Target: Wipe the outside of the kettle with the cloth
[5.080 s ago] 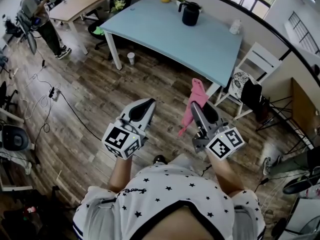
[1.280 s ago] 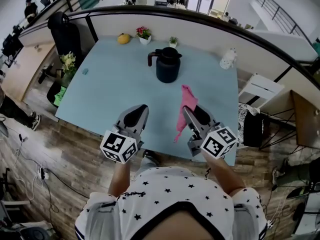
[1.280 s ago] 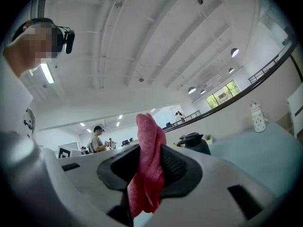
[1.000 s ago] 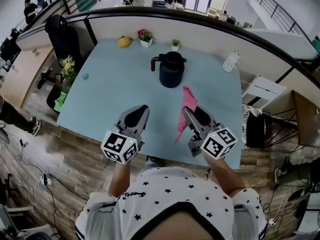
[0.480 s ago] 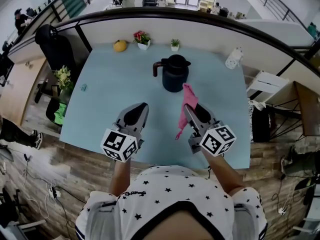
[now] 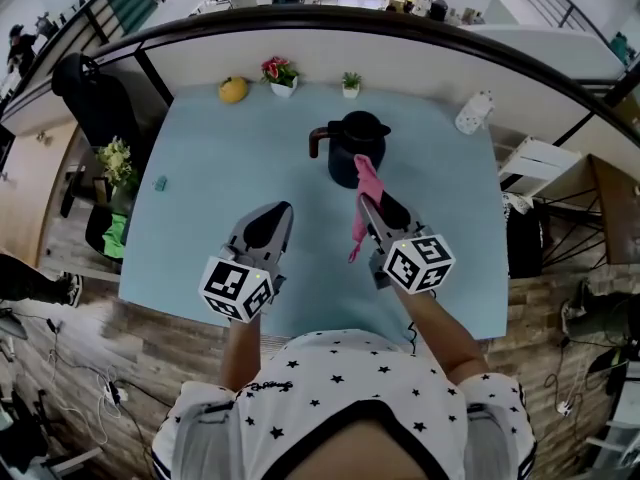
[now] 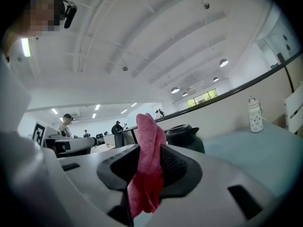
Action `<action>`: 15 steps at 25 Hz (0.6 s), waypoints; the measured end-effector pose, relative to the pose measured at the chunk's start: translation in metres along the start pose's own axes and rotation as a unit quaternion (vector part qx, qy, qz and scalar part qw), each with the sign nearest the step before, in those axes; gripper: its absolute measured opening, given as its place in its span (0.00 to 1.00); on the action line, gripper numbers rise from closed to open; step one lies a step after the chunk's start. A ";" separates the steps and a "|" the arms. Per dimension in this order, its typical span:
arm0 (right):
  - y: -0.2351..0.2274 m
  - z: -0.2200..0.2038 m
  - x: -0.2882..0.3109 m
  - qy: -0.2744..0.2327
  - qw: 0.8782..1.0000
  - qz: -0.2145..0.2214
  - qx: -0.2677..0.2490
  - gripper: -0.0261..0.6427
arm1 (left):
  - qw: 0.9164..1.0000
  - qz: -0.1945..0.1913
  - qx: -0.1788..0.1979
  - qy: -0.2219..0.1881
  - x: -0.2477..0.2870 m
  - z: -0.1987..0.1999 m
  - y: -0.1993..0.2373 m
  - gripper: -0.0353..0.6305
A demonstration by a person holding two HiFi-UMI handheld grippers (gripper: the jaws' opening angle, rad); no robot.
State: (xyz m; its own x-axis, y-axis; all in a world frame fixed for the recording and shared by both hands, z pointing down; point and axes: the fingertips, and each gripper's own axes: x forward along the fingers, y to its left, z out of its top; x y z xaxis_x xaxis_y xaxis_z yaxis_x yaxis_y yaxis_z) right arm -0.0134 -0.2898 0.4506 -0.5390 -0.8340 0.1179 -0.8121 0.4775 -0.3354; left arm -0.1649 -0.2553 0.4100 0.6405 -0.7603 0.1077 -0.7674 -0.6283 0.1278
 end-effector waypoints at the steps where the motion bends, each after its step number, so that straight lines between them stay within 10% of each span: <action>1: -0.002 -0.003 0.008 0.005 1.000 -0.004 -0.004 0.23 | 1.000 -0.002 -0.003 0.001 0.003 -0.002 0.003 0.11; 15: -0.022 -0.036 0.106 0.078 0.996 -0.051 -0.016 0.22 | 0.999 0.011 -0.044 0.020 0.014 -0.025 0.049 0.11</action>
State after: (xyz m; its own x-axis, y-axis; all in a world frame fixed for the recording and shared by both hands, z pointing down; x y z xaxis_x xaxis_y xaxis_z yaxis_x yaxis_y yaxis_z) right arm -0.0607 -0.3782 0.5043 -0.4802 -0.8267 0.2931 -0.8694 0.4041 -0.2844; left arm -0.1930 -0.2928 0.4426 0.6254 -0.7658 0.1498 -0.7770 -0.5934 0.2102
